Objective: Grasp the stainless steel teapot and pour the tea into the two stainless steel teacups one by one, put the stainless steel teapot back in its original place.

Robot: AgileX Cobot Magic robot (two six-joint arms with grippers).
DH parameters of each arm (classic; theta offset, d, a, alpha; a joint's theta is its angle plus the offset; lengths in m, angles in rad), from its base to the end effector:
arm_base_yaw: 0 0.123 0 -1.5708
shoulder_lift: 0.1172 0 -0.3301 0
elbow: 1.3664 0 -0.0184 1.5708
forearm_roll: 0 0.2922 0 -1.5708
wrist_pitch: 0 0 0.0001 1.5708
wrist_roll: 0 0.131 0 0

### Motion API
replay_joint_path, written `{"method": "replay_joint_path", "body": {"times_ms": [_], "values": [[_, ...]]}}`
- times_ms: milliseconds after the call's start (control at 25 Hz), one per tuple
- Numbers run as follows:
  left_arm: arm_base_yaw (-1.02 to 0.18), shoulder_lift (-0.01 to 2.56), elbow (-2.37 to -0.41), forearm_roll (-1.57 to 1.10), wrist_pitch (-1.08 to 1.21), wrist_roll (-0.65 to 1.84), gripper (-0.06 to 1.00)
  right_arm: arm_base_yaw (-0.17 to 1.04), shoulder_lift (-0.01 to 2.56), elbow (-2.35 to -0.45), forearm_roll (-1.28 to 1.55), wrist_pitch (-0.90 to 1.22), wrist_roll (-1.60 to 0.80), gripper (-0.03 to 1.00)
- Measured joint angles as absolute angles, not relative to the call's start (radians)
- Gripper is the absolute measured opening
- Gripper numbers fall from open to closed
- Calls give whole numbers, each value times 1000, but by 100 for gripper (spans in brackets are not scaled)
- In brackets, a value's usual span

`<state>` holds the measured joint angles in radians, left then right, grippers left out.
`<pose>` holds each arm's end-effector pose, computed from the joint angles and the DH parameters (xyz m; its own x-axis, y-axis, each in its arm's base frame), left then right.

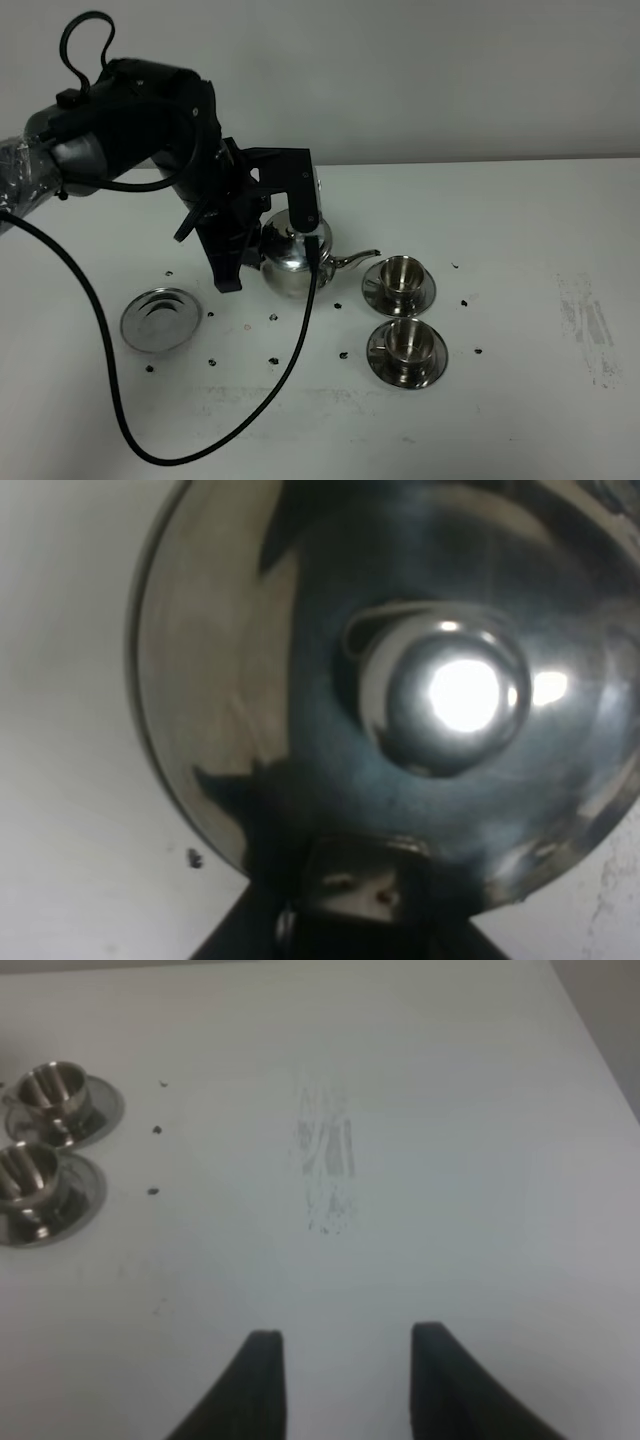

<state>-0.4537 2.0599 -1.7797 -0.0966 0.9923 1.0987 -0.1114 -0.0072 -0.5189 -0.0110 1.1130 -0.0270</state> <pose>0.4696 -0.2408 0.2354 -0.0153 0.9670 -0.2542 0.9528 0.0912 0.2896 0.0149 -0.0030 0.2796 -0.4797 0.0216 -0.8771 0.1045 0.9940 -0.0327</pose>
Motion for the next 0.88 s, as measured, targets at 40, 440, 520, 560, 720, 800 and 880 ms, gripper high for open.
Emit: {"method": "replay_joint_path", "body": {"times_ms": [40, 440, 520, 560, 720, 800, 880], "values": [[-455, 2076, -1821, -94, 1031, 1107, 21, -111, -7, -519, -11, 1113, -27, 29], [-494, 2189, -2033, -32, 1193, 1329, 21, -111, -7, -519, -11, 1113, -27, 29], [-506, 2196, -2034, 0, 1194, 1357, 21, -111, -7, -519, -11, 1113, -26, 29], [-512, 2199, -2034, 6, 1194, 1370, 21, -111, -7, -519, -11, 1113, -26, 29], [-539, 2209, -2034, 54, 1190, 1402, 21, -111, -7, -519, -11, 1113, -26, 29], [-554, 2216, -2034, 77, 1181, 1406, 21, -111, -7, -519, -11, 1113, -26, 29], [-568, 2225, -2035, 99, 1164, 1409, 21, -111, -7, -519, -11, 1113, -26, 29]]}}
